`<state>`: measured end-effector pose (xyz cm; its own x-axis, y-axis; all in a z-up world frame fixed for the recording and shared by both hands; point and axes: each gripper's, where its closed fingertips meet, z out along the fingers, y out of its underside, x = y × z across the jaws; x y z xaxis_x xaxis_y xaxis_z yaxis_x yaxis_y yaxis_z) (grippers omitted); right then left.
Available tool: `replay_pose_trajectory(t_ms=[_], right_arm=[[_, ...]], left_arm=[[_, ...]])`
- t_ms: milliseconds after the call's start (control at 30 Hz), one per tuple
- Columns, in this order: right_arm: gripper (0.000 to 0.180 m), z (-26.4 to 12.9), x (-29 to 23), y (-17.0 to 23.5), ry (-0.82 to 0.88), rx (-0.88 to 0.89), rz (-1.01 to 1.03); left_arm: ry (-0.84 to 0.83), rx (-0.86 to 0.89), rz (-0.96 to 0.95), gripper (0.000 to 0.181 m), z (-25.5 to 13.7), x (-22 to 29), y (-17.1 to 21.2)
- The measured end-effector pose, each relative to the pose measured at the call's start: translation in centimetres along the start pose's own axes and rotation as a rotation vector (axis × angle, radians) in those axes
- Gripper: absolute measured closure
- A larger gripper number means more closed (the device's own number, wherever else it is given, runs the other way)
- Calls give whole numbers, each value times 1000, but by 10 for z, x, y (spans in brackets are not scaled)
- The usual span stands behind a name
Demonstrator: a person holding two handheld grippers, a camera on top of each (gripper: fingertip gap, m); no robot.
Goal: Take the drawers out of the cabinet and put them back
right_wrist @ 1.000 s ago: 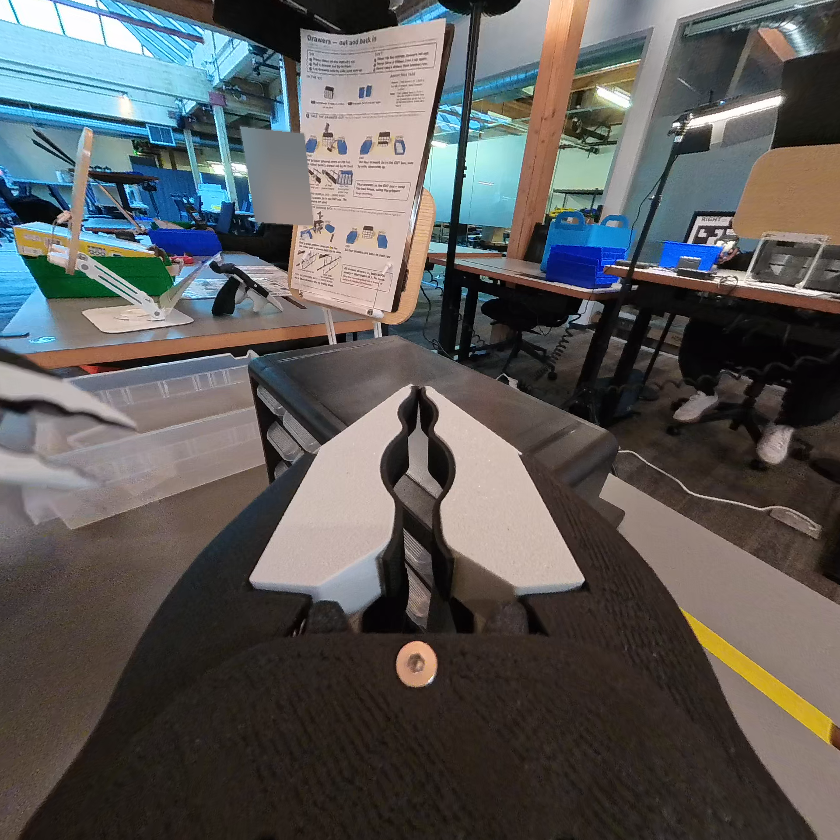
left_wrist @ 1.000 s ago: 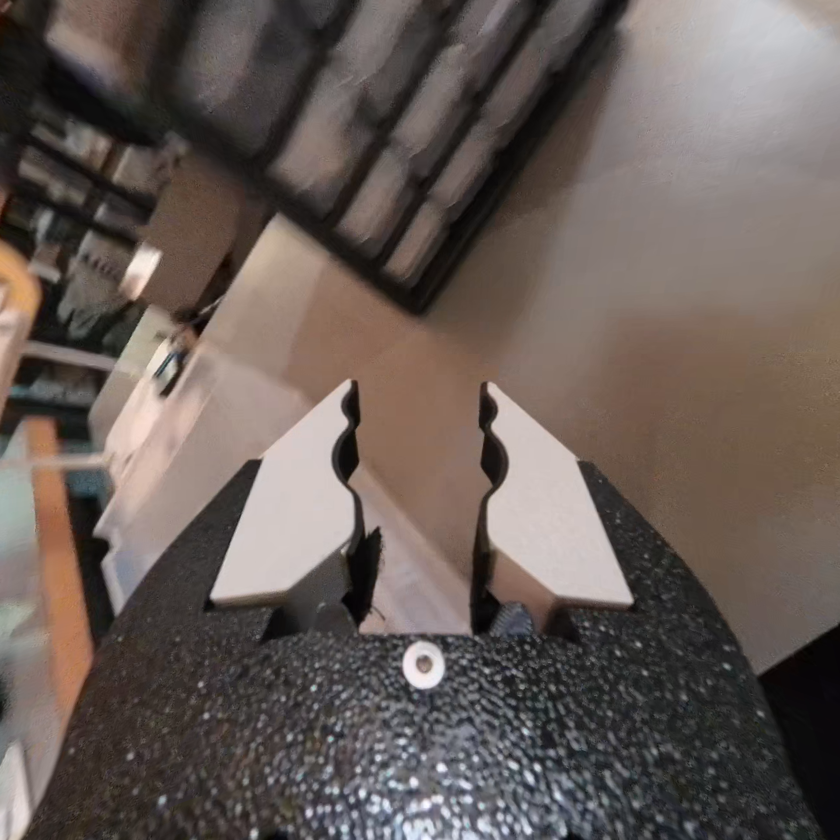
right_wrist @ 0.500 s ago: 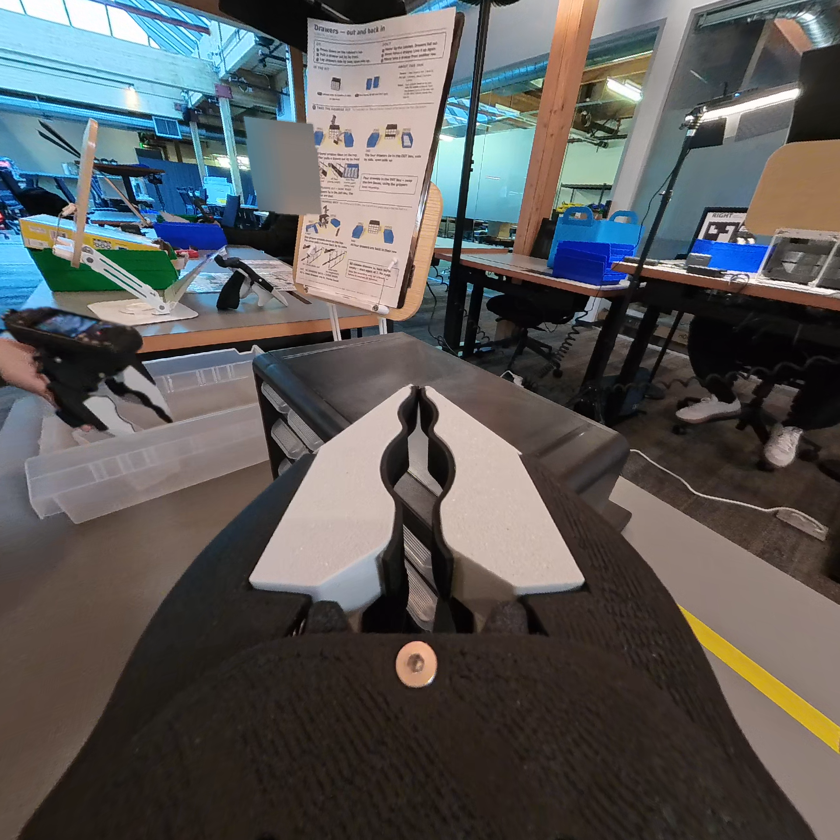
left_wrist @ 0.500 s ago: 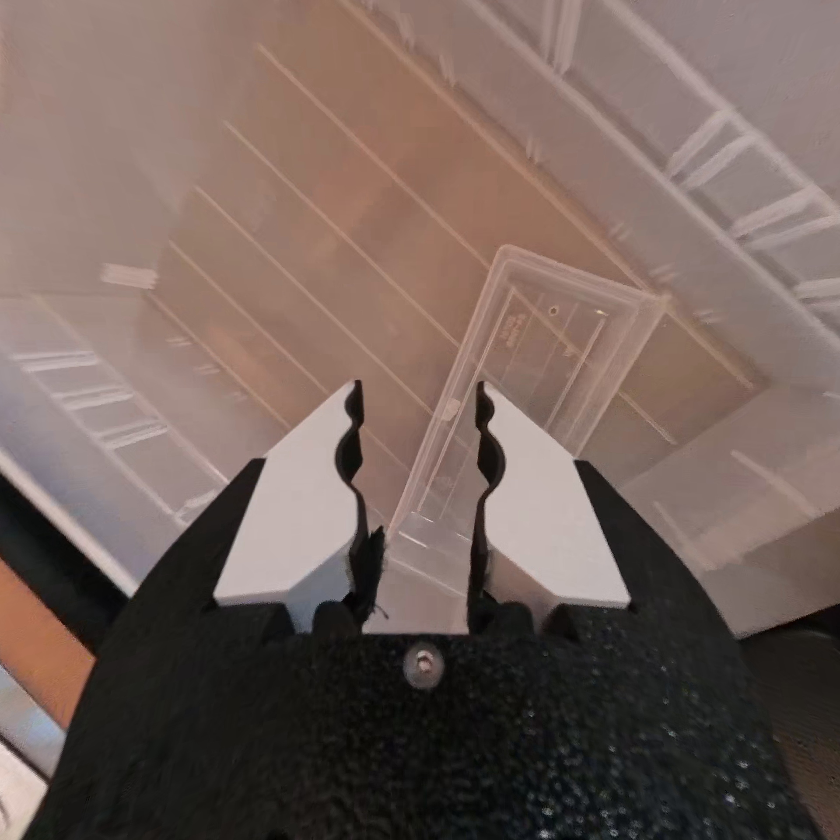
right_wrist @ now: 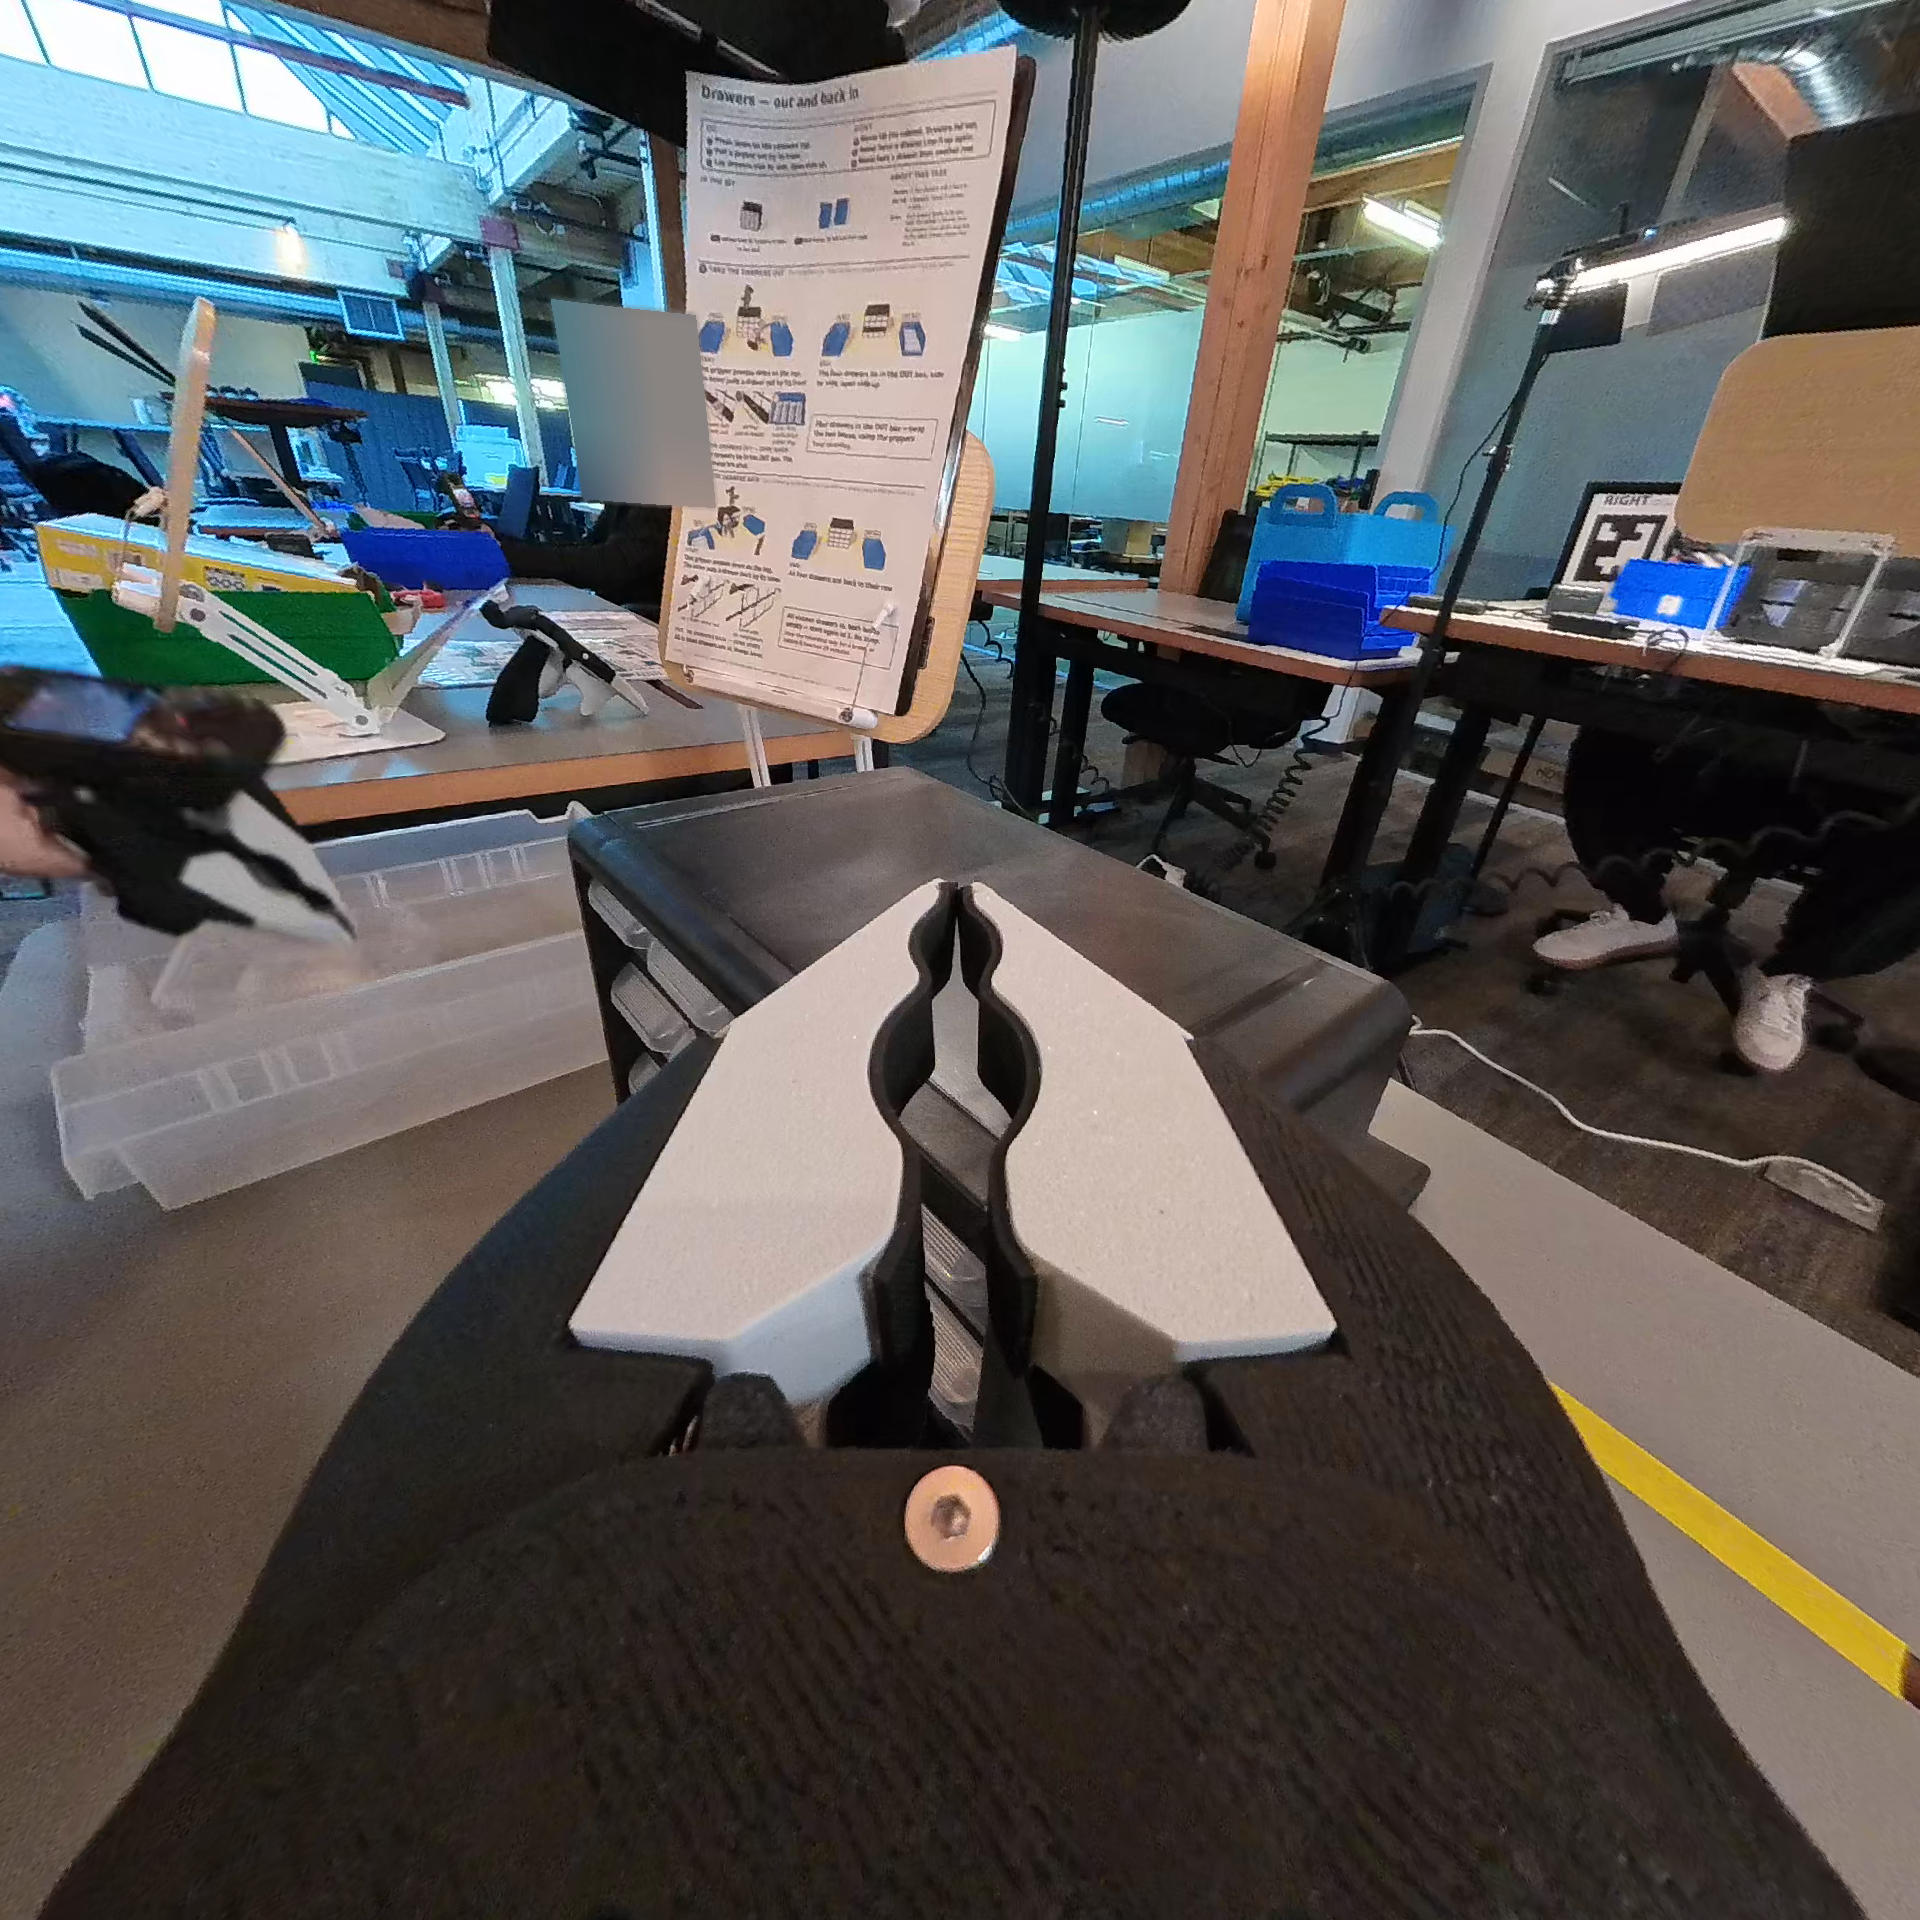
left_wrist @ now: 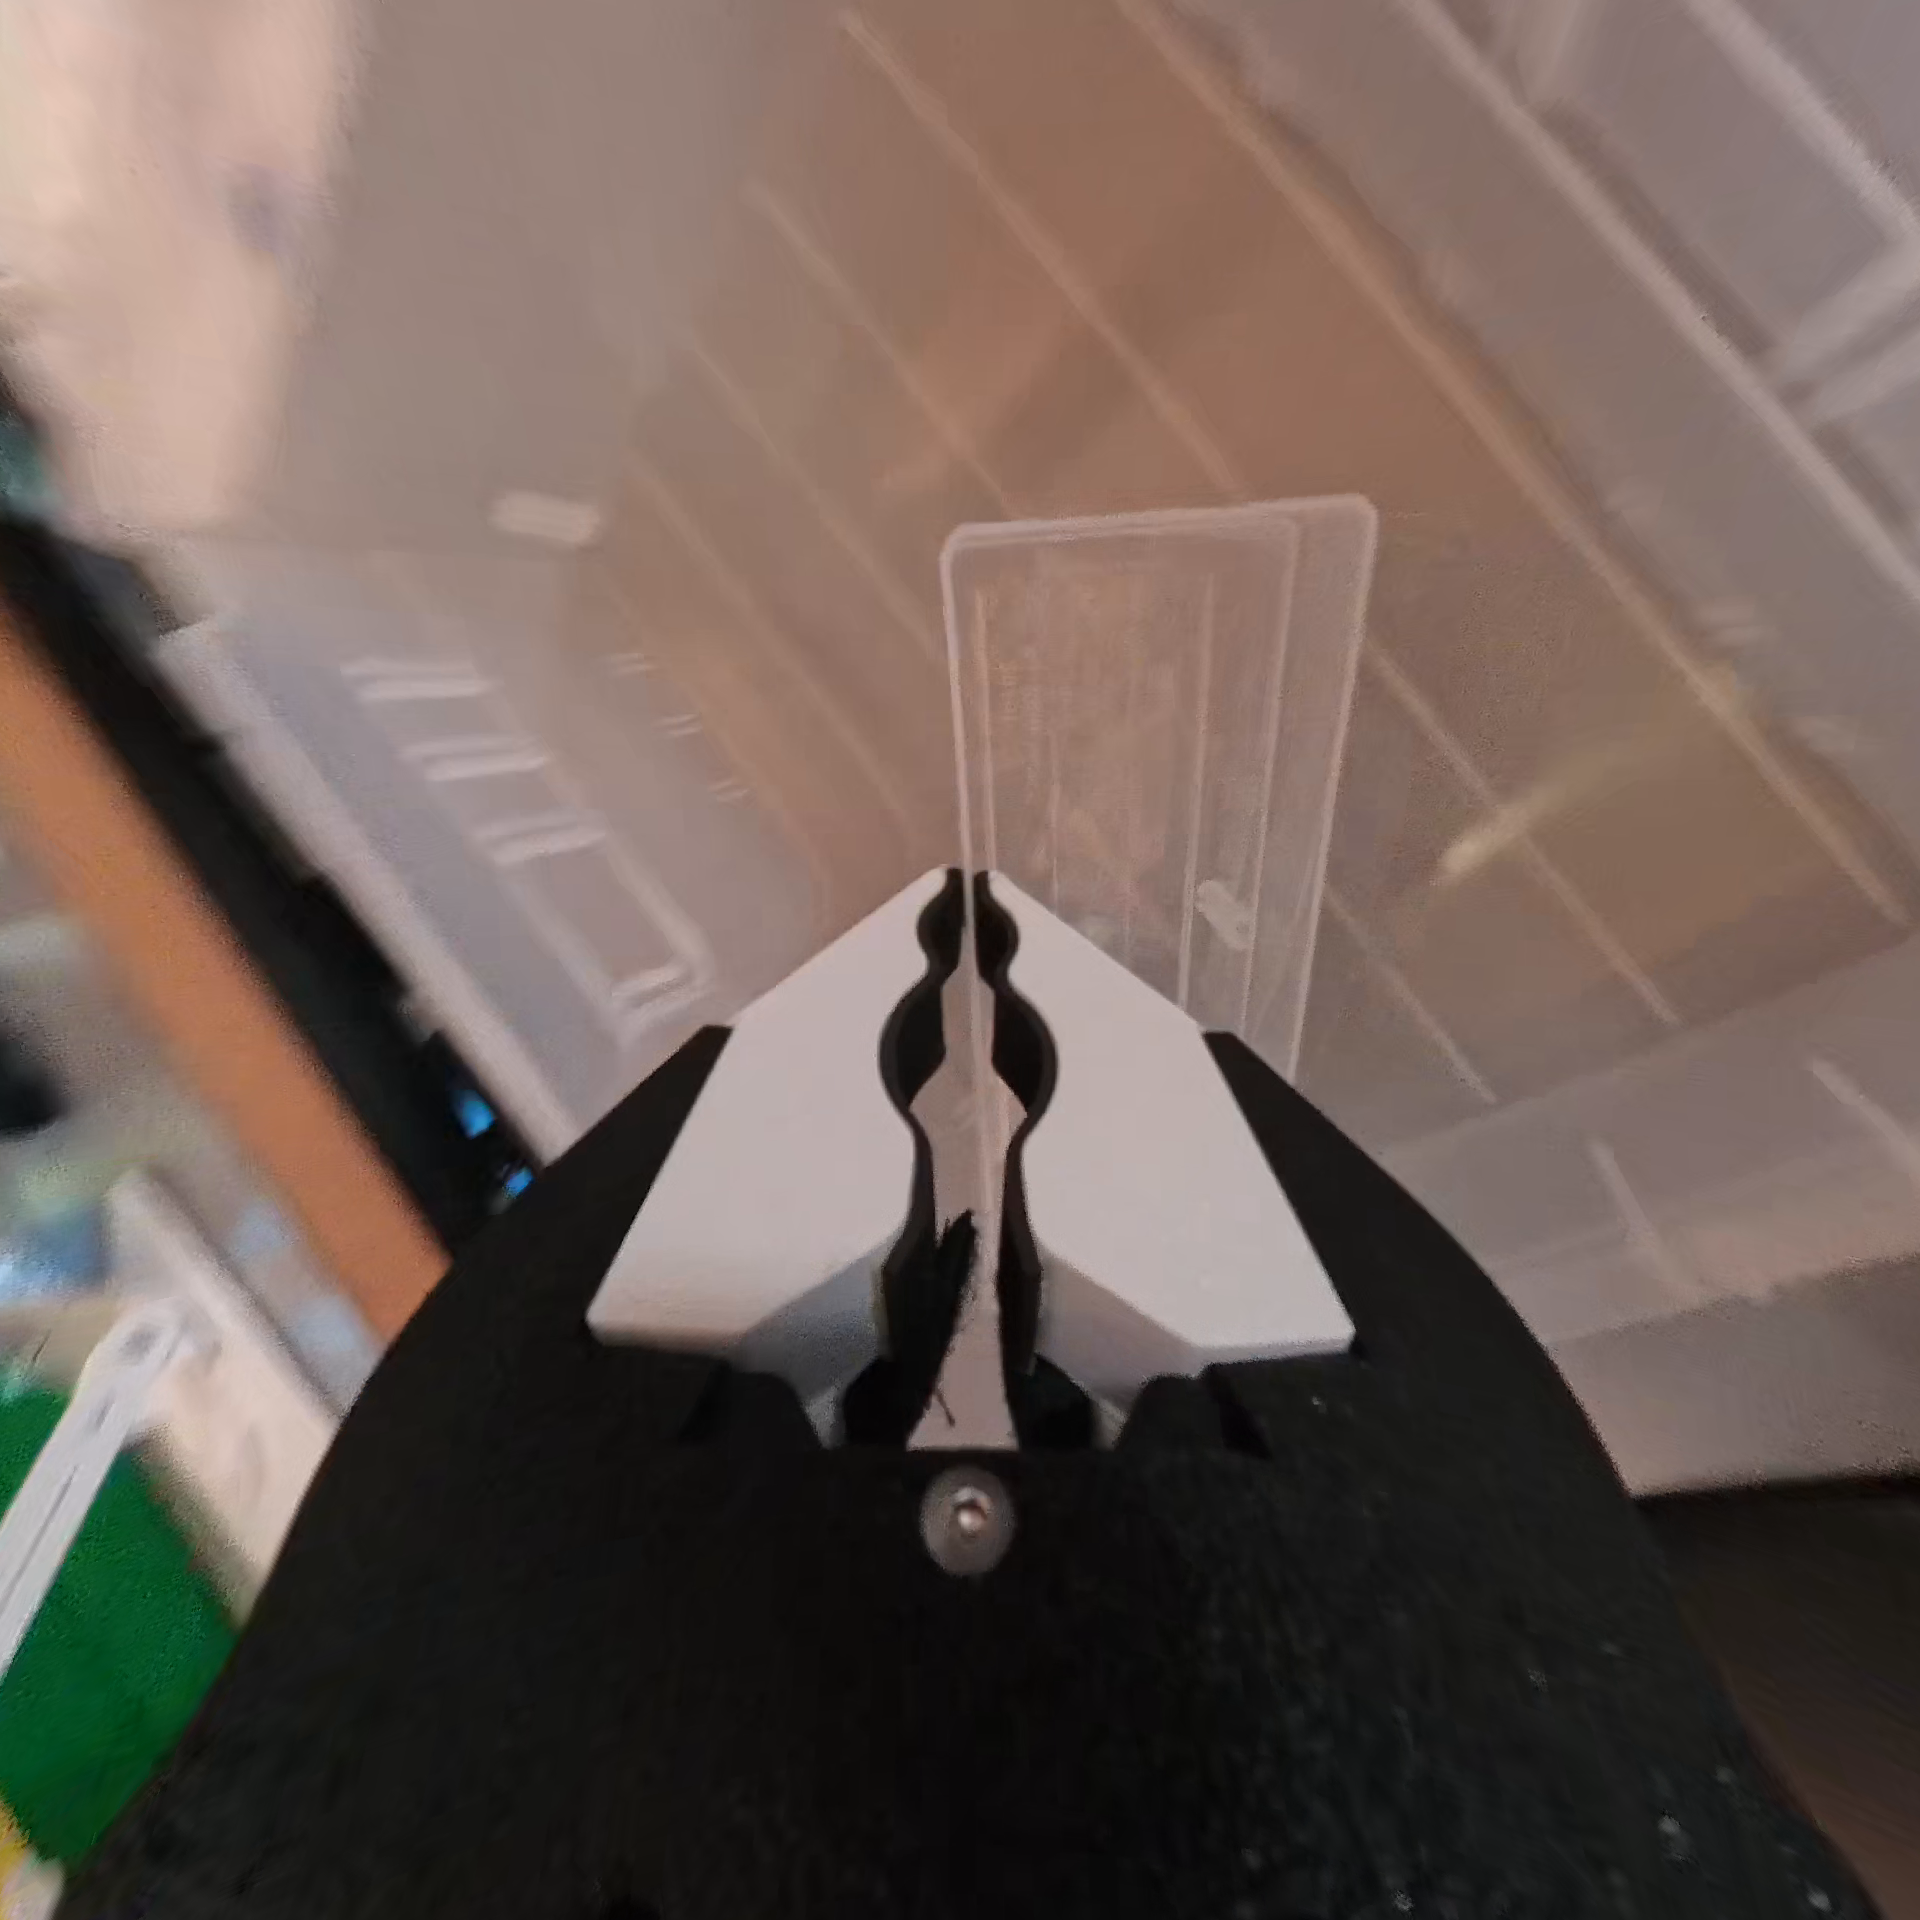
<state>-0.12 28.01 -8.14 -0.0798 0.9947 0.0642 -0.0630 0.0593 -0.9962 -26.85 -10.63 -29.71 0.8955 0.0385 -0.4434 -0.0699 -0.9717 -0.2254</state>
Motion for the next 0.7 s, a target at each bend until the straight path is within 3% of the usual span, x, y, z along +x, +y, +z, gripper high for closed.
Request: replay_pose_trajectory(t_ms=[33,100,200,267,367,567,700], right_arm=[[180,0,0,0,1,1,-1],[180,0,-1,-1,2,3,-5],[180,0,-2,-2,2,3,-9],[180,2,-2,-2,3,1,-13],[180,4,-3,-2,10,-4,-25],[180,5,4,2,60,-21,-50],[180,6,8,6,80,-44,-51]], left_arm=[[-93,32,-86,181,-14,-17,-4],[-199,165,-274,181,-48,-36,-18],[-156,406,-420,181,-98,-24,-57],[-34,517,-469,181,-121,7,-89],[320,651,-417,181,-142,89,-145],[631,529,-183,181,-111,217,-199],[629,399,-94,181,-75,251,-213]])
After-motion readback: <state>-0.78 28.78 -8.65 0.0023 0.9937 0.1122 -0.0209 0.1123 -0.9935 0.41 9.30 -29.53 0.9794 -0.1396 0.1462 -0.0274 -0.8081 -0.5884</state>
